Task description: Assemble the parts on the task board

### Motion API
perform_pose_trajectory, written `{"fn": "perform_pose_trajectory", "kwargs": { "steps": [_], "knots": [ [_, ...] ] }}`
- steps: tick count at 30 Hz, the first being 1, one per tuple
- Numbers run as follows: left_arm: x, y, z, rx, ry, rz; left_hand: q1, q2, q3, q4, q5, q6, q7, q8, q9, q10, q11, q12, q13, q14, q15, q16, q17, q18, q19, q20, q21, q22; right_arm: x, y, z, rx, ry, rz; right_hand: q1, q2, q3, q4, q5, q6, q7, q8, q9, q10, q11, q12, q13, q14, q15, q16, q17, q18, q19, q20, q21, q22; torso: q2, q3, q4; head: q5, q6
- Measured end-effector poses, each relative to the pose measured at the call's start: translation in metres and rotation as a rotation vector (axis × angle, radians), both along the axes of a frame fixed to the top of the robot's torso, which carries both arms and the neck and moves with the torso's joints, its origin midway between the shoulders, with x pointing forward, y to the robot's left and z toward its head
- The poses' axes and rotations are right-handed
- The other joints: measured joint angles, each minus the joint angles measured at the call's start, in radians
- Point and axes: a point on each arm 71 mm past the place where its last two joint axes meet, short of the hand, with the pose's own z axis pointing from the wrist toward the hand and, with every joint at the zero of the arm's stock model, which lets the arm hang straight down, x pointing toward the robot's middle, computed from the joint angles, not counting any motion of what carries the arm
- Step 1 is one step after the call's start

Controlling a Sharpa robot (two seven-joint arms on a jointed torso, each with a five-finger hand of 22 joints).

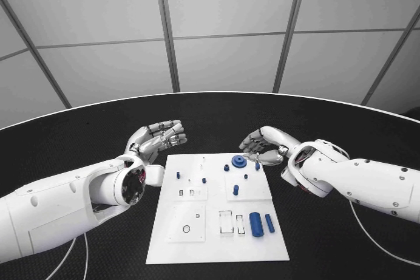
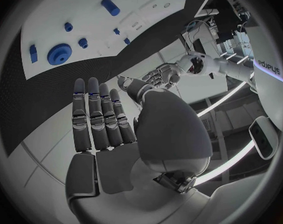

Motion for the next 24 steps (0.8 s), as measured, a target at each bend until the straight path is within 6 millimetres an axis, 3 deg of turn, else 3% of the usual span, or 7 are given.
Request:
{"fn": "perform_pose_trajectory", "kwargs": {
  "steps": [1,4,6,15,18,20,24],
  "knots": [
    [-0.002,0.0,0.003,-0.002,-0.002,-0.006,0.0,0.0,0.002,-0.002,0.0,0.0,0.0,0.0,-0.001,0.0,0.0,0.0,0.0,0.0,0.0,0.0,0.0,0.0,0.005,-0.001,0.001,0.0,0.001,0.003,0.002,-0.039,-0.015,0.006,0.003,-0.003,-0.008,-0.002,0.0,0.006,-0.002,0.004,0.002,0.008,-0.003,0.0,0.002,0.016,-0.006,0.009,0.011,0.0,0.02,-0.007,0.01,0.004,0.006,-0.0007,0.0021,-0.004,0.002],
    [-0.005,0.0,0.009,-0.008,-0.009,-0.021,0.0,0.0,0.008,-0.008,0.0,0.0,0.0,0.0,-0.002,0.0,0.0,-0.008,0.0,0.004,-0.004,0.0,0.0,0.0,0.015,-0.001,0.006,0.0,0.006,0.01,0.01,-0.135,-0.054,0.014,0.011,-0.018,-0.067,0.005,-0.01,0.033,-0.026,0.006,0.023,0.04,-0.033,0.0,0.029,0.153,-0.061,0.171,0.189,0.0,0.209,-0.086,0.173,0.098,0.022,-0.0034,0.0069,-0.013,0.009],
    [-0.007,-0.001,0.013,-0.012,-0.013,-0.031,0.0,0.0,0.008,-0.008,0.0,0.0,0.0,0.0,-0.003,0.0,0.0,-0.008,0.0,0.004,-0.004,0.0,0.0,0.0,0.015,-0.001,0.006,-0.001,0.009,0.014,0.014,-0.189,-0.073,0.014,0.014,-0.023,-0.071,0.01,-0.01,0.034,-0.027,0.002,0.027,0.034,-0.04,0.0,0.043,0.186,-0.077,0.246,0.262,0.0,0.241,-0.101,0.228,0.135,0.032,-0.0053,0.0096,-0.018,0.014],
    [-0.014,-0.004,0.027,-0.027,-0.032,-0.064,0.0,0.0,0.014,-0.008,0.0,0.0,0.0,-0.004,-0.005,0.003,0.004,-0.012,0.0,0.0,0.0,-0.007,-0.002,0.0,0.015,-0.001,0.006,-0.005,0.019,0.029,0.023,-0.373,-0.137,-0.011,-0.001,-0.052,-0.038,0.043,0.017,0.019,-0.031,-0.005,0.045,-0.03,-0.045,0.014,0.09,0.247,-0.091,0.419,0.431,0.0,0.28,-0.117,0.381,0.256,0.07,-0.0176,0.0228,-0.026,0.031],
    [-0.015,-0.004,0.031,-0.029,-0.038,-0.069,0.0,0.0,0.014,-0.008,0.0,0.0,0.0,-0.004,-0.005,0.003,0.004,-0.016,0.0,0.0,0.0,-0.011,-0.002,0.0,0.015,-0.001,0.006,-0.005,0.019,0.032,0.024,-0.4,-0.152,-0.011,-0.008,-0.058,-0.03,0.051,0.01,0.016,-0.034,-0.005,0.052,-0.038,-0.045,0.02,0.099,0.272,-0.09,0.504,0.509,-0.001,0.306,-0.117,0.5,0.387,0.079,-0.0204,0.0264,-0.027,0.033],
    [-0.016,-0.004,0.034,-0.03,-0.043,-0.072,0.0,0.0,0.014,-0.008,0.0,0.0,0.0,-0.004,-0.005,0.003,0.004,-0.017,0.0,0.0,0.0,-0.011,-0.002,0.0,0.015,-0.001,0.006,-0.005,0.02,0.034,0.025,-0.417,-0.158,-0.008,-0.008,-0.058,-0.026,0.055,0.011,0.014,-0.036,-0.005,0.057,-0.049,-0.045,0.02,0.106,0.291,-0.089,0.587,0.588,-0.024,0.323,-0.119,0.59,0.49,0.086,-0.0225,0.0289,-0.027,0.034],
    [-0.017,-0.004,0.04,-0.032,-0.052,-0.077,0.0,0.0,0.017,-0.007,0.0,0.0,0.0,-0.005,-0.005,0.003,0.004,-0.017,0.0,0.0,0.0,-0.011,-0.002,0.0,0.015,-0.001,0.006,-0.006,0.02,0.039,0.025,-0.444,-0.152,0.003,-0.008,-0.066,-0.025,0.066,0.005,0.007,-0.043,-0.005,0.066,-0.07,-0.043,0.024,0.115,0.297,-0.088,0.735,0.728,-0.026,0.337,-0.118,0.701,0.613,0.099,-0.0271,0.0336,-0.031,0.034]
  ]
}}
